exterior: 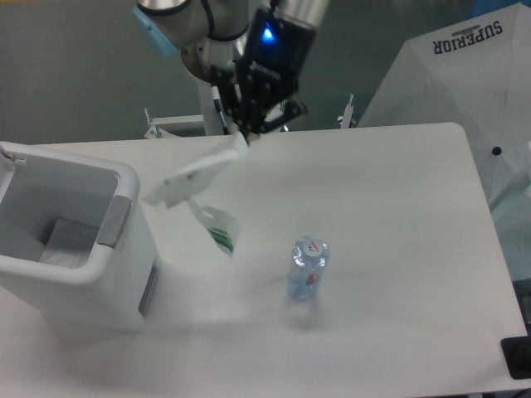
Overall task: Place the trash in the trash can
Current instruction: 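Lift the held bag and carry it over the white trash bin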
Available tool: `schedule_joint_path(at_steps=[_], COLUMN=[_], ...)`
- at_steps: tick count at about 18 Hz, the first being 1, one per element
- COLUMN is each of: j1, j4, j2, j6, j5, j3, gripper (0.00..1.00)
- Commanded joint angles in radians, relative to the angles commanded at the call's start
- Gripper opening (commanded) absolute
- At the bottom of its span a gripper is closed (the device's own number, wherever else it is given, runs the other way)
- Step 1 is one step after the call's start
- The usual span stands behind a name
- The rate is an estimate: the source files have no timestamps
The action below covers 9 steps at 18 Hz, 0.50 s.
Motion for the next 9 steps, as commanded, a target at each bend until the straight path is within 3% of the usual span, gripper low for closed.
schedule_joint_path(at_steps=[9], j1=[-0.143], j4=[0.002], j2=[-0.003], j6=[-0.062], j5=[-0.006], j3=[-0.002], gripper=[0.0])
